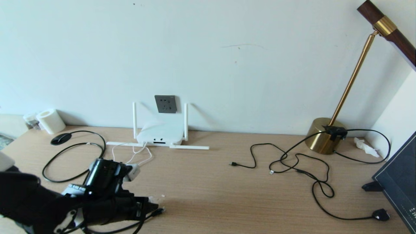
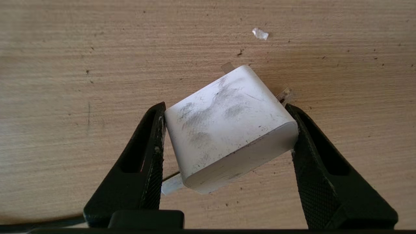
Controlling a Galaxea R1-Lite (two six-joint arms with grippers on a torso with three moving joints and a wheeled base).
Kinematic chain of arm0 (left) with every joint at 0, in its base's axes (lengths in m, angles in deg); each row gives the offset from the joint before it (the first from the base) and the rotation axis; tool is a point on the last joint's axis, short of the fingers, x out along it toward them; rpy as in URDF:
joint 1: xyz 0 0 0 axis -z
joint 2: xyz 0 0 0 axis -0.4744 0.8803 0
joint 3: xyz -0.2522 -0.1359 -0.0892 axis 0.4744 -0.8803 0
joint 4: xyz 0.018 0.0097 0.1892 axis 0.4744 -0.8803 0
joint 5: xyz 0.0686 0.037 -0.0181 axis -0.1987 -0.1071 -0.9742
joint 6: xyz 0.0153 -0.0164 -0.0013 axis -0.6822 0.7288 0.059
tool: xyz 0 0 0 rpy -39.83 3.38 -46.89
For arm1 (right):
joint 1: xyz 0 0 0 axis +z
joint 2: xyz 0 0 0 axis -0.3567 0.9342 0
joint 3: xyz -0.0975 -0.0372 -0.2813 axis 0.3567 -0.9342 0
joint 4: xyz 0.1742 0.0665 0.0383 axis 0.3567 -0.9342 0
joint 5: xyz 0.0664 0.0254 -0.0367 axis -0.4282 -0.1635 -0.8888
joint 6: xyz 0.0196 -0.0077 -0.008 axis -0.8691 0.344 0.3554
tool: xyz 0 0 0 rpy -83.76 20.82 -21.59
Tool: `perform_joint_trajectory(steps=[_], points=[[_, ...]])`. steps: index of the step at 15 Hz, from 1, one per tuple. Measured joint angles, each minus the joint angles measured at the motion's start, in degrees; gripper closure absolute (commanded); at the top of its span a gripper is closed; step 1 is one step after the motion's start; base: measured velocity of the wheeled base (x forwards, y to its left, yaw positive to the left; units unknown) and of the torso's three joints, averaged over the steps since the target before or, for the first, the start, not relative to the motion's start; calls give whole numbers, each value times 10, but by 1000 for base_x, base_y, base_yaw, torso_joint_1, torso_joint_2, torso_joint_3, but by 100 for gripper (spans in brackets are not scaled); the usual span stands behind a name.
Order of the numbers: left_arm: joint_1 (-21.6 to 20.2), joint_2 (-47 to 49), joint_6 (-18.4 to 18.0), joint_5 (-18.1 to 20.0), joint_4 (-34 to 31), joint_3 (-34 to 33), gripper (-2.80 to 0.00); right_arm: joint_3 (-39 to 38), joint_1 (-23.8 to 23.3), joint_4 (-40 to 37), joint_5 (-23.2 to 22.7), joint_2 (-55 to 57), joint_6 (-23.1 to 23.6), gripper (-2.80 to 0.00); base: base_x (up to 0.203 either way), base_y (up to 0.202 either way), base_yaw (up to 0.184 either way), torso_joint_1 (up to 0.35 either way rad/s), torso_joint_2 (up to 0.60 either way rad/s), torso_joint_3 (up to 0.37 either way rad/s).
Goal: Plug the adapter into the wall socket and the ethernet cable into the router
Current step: Plug plug into socket
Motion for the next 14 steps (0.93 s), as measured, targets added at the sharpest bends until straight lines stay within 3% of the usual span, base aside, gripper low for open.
perform_joint_trajectory(steps=[4, 8, 14], points=[[-2, -4, 49, 81, -100, 71, 0, 0, 0, 0, 0, 0, 0, 0, 0, 0, 0, 0, 0, 0], [-14, 21, 55, 139, -101, 114, 0, 0, 0, 0, 0, 0, 0, 0, 0, 0, 0, 0, 0, 0], [-42, 77, 57, 188, -103, 158, 0, 0, 0, 0, 0, 0, 0, 0, 0, 0, 0, 0, 0, 0]])
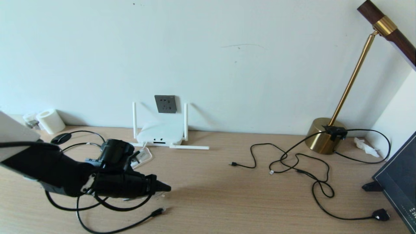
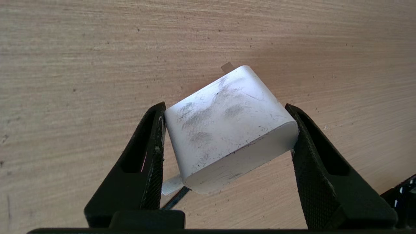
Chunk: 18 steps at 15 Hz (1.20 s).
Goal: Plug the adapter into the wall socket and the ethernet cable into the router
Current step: Plug plug into socket
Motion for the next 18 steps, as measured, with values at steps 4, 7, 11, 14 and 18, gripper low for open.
perform_joint_trajectory(steps=[4, 7, 11, 14, 18], points=[[-4, 21, 22, 2, -3, 19, 0, 0, 0, 0, 0, 0, 0, 0, 0, 0, 0, 0, 0, 0], [-5, 31, 24, 2, -3, 25, 0, 0, 0, 0, 0, 0, 0, 0, 0, 0, 0, 0, 0, 0], [-5, 33, 24, 2, -7, 26, -280, 0, 0, 0, 0, 0, 0, 0, 0, 0, 0, 0, 0, 0], [-5, 32, 35, 3, -7, 27, -280, 0, 0, 0, 0, 0, 0, 0, 0, 0, 0, 0, 0, 0], [-5, 29, 36, 3, -7, 26, -280, 0, 0, 0, 0, 0, 0, 0, 0, 0, 0, 0, 0, 0]])
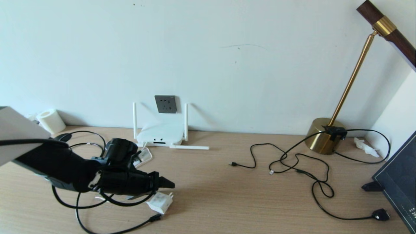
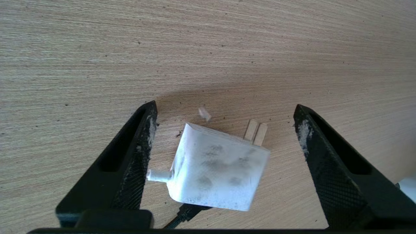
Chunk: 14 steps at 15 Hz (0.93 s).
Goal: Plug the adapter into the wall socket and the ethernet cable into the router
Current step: Plug plug into socket
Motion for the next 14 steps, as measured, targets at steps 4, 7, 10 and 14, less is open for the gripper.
perform_joint_trajectory(steps=[4, 7, 10, 14], points=[[0, -6, -1, -3, -1, -2, -280, 0, 0, 0, 0, 0, 0, 0, 0, 0, 0, 0, 0, 0], [-1, -27, -4, -26, 11, -3, -280, 0, 0, 0, 0, 0, 0, 0, 0, 0, 0, 0, 0, 0], [1, -60, -6, -66, 85, -19, -280, 0, 0, 0, 0, 0, 0, 0, 0, 0, 0, 0, 0, 0], [12, -91, -54, -116, 244, -132, -280, 0, 0, 0, 0, 0, 0, 0, 0, 0, 0, 0, 0, 0]])
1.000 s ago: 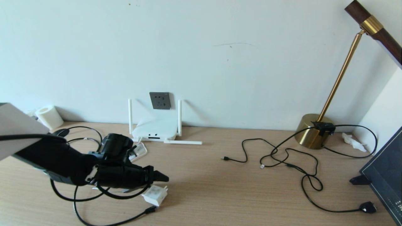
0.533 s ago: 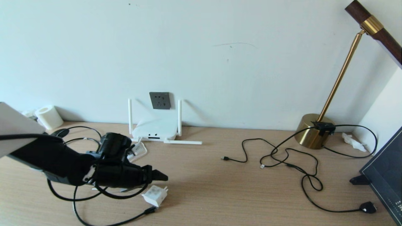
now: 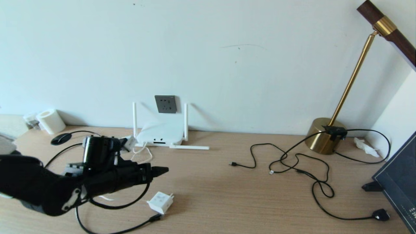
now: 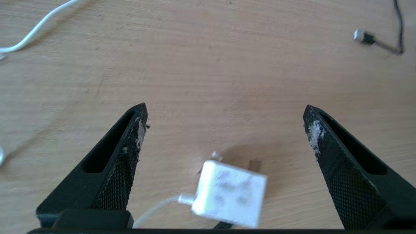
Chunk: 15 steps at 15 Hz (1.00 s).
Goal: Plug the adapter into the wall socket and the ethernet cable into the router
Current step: Plug plug into socket
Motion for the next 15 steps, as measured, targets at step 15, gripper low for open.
perform_joint_trajectory(steps=[15], points=[[121, 131, -54, -162, 508, -280, -280, 0, 0, 0, 0, 0, 0, 0, 0, 0, 0, 0, 0, 0]])
